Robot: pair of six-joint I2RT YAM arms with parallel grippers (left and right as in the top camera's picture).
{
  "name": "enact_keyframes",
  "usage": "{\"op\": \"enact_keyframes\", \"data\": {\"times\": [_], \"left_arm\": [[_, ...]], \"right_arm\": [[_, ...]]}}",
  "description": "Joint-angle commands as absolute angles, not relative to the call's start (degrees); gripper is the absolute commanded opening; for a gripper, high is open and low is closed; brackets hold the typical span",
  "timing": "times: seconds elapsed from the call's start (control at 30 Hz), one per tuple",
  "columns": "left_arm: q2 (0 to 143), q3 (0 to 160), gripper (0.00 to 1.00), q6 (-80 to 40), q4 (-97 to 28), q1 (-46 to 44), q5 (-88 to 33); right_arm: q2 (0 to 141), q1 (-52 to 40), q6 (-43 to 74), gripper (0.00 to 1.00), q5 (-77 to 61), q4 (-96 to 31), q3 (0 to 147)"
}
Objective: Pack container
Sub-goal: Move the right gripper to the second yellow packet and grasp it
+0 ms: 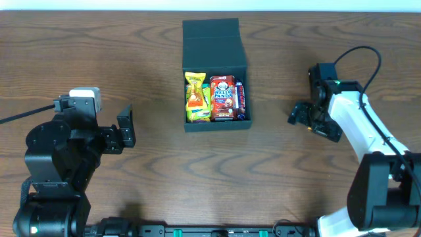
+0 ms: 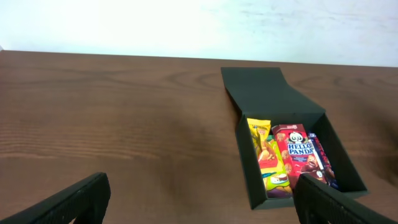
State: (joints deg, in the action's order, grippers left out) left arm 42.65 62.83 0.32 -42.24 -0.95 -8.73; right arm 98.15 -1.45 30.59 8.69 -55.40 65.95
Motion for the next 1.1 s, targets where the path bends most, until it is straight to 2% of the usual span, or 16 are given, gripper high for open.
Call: {"op": "enact_keyframes", "data": {"times": [0.0, 0.5, 0.77, 0.93, 1.07], "left_arm": [[42.76, 63.64, 0.95, 1.30, -42.24, -0.67, -8.40], [42.76, 63.64, 0.95, 1.30, -42.24, -0.67, -8.38], [42.76, 63.64, 0.95, 1.30, -42.24, -0.67, -8.40], [42.76, 63.64, 0.95, 1.30, -42.24, -0.67, -8.40], [42.76, 63.64, 0.95, 1.30, -42.24, -0.67, -8.40]], "right_arm": [[97.03, 0.86, 30.79, 0.97, 10.90, -53.60, 65.41], [97.08, 4.12, 19.55, 0.94, 5.58, -31.55, 55.90], [97.17, 4.29, 19.62, 0.92, 5.74, -24.73, 51.09], [97.19, 4.82, 19.62, 0.80, 5.74, -23.62, 50.54], [97.19, 5.17, 19.62, 0.64, 5.54, -22.87, 50.54]]}}
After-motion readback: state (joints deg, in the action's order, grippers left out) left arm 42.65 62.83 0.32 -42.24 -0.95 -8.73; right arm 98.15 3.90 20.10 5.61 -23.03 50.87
